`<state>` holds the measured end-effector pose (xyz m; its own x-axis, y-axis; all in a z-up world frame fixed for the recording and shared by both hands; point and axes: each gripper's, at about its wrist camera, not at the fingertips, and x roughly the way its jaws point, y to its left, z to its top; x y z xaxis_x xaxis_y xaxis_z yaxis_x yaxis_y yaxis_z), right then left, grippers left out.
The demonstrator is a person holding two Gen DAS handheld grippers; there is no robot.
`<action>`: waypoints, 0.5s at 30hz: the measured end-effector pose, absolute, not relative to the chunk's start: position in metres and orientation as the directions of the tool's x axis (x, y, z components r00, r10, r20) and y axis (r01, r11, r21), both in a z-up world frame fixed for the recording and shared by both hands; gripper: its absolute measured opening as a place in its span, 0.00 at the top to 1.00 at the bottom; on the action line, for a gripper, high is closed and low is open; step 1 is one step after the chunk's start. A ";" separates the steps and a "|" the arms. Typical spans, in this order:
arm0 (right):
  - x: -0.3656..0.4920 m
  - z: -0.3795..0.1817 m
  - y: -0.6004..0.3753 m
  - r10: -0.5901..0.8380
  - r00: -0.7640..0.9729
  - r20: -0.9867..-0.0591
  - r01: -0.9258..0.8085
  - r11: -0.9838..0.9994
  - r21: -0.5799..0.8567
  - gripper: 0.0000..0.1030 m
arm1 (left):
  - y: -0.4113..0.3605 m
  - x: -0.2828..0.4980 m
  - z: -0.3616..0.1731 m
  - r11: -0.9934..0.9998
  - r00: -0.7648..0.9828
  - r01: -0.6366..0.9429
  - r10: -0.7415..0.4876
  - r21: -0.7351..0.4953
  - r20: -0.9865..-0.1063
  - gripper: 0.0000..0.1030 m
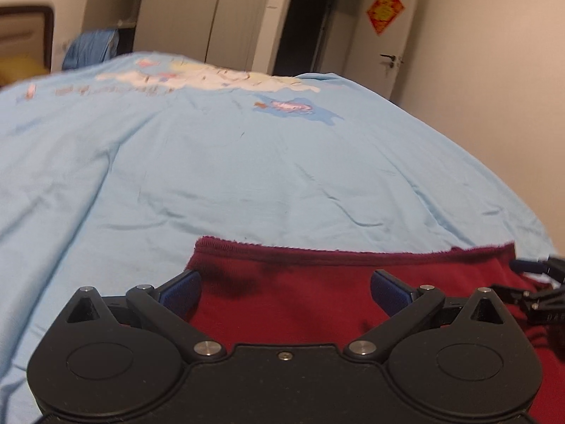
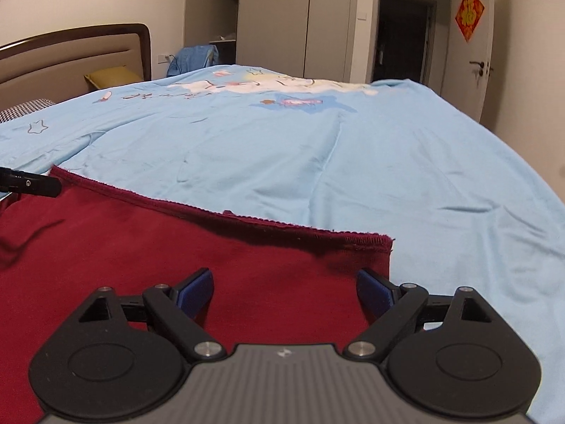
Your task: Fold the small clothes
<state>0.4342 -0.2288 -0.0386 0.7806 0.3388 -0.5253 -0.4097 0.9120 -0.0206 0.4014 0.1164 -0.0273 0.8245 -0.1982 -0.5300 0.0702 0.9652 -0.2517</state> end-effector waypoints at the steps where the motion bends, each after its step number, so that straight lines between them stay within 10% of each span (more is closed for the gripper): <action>1: 0.436 -0.041 -0.230 0.343 0.774 -0.532 -0.410 0.912 -0.010 0.09 | 0.124 0.405 -0.033 0.952 0.819 0.056 -0.216 -0.301 -0.532 0.01; 15: 0.443 -0.056 -0.253 0.431 0.738 -0.520 -0.424 0.895 0.140 0.00 | 0.146 0.413 -0.060 0.889 0.847 0.069 -0.292 -0.453 -0.444 0.01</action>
<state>0.4432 -0.2532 -0.0562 0.7376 0.4308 -0.5200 -0.4240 0.8948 0.1399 0.4132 0.1461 -0.0597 0.8468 -0.2922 -0.4444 0.0693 0.8890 -0.4526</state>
